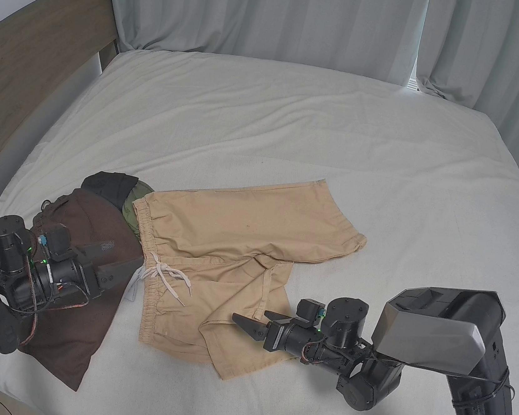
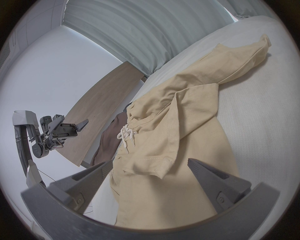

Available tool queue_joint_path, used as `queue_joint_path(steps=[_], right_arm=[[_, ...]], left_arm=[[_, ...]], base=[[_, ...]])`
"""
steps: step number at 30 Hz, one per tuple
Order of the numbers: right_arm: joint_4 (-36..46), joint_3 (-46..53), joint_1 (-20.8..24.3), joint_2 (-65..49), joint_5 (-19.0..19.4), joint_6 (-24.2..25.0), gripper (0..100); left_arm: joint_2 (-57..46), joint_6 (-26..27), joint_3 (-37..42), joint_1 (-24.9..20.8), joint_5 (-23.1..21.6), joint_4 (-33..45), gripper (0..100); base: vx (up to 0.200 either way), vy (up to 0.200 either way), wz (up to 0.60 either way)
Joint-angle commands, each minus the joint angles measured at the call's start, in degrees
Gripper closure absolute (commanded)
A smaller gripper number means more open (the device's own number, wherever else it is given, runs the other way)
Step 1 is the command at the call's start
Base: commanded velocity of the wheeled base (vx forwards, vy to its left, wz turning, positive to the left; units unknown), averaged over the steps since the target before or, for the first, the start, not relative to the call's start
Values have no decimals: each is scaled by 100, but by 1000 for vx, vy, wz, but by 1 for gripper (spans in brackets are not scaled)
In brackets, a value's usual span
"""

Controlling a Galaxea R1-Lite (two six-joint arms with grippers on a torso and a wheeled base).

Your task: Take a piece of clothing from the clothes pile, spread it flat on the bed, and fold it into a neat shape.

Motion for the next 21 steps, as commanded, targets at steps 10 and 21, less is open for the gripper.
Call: queue_joint_path(steps=[10,21], right_arm=[[-36,-145,8,194,4,27,100],[-458,866,-511,-368,-5,-44,100]], left_arm=[[29,-4,-1,-29,2,-1,0],[64,5,-27,-47,2,-1,0]], base=[[0,0,0],[0,0,0]])
